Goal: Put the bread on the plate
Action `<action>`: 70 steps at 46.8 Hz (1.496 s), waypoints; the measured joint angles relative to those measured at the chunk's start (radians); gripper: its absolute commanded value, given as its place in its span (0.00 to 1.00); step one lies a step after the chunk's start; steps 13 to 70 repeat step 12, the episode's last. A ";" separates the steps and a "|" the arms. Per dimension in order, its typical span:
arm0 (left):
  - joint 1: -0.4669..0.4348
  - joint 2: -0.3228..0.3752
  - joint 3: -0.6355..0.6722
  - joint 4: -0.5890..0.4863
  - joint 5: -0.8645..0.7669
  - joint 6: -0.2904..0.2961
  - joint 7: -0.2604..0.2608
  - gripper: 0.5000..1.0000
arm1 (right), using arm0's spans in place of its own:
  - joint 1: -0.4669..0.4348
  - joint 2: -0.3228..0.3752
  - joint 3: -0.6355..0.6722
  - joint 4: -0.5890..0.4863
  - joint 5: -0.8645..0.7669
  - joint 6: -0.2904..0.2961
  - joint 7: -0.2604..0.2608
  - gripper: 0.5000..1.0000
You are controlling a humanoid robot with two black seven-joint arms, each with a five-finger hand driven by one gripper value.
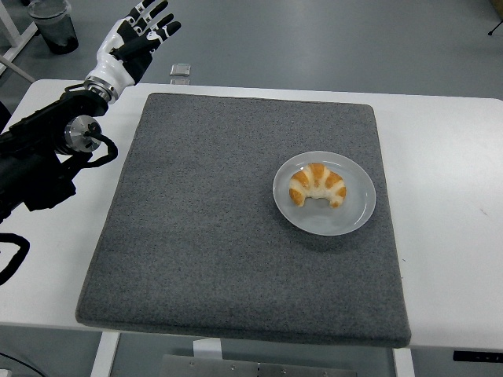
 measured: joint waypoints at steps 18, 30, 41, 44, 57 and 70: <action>0.003 -0.005 0.002 0.001 0.000 0.004 0.000 0.96 | 0.000 0.000 -0.001 0.000 -0.002 0.000 0.000 0.86; 0.003 -0.005 0.002 0.001 0.000 0.004 0.000 0.96 | 0.000 0.000 -0.001 0.000 -0.002 0.000 0.000 0.86; 0.003 -0.005 0.002 0.001 0.000 0.004 0.000 0.96 | 0.000 0.000 -0.001 0.000 -0.002 0.000 0.000 0.86; 0.003 -0.005 0.002 0.001 0.000 0.004 0.000 0.96 | 0.000 0.000 -0.001 0.000 -0.002 0.000 0.000 0.86; 0.003 -0.005 0.002 0.001 0.000 0.004 0.000 0.96 | 0.000 0.000 -0.001 0.000 -0.002 0.000 0.000 0.86; 0.003 -0.005 0.002 0.001 0.000 0.004 0.000 0.96 | 0.000 0.000 -0.001 0.000 -0.002 0.000 0.000 0.86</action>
